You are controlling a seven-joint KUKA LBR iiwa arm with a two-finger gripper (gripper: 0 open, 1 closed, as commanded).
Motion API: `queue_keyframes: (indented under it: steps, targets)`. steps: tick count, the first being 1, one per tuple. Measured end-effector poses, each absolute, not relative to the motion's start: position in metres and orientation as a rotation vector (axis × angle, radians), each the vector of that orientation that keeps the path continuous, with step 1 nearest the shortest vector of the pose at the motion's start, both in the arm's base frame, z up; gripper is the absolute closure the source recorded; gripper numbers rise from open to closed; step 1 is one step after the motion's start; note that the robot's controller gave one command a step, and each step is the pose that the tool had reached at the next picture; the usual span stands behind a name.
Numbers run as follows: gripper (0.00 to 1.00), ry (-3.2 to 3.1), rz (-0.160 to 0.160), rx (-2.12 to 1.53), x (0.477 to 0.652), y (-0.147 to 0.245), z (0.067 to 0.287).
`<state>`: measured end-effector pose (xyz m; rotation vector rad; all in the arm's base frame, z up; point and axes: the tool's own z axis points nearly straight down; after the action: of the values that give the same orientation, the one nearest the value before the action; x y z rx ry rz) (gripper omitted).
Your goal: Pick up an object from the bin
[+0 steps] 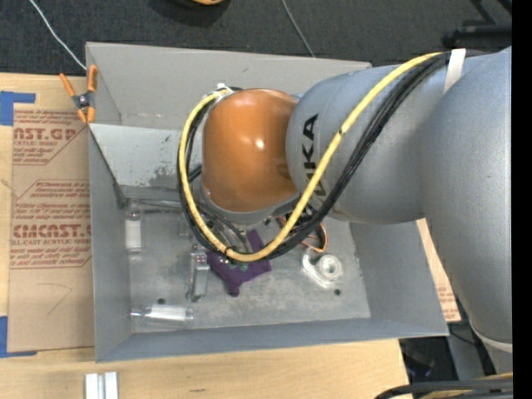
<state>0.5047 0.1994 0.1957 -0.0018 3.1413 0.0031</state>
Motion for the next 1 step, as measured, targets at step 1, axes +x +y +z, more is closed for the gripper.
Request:
queue_keyframes:
  steps: [1]
  targets:
    - [0.0, 3.141, 0.003, -0.002, 0.5046, 0.1994, 0.1957]
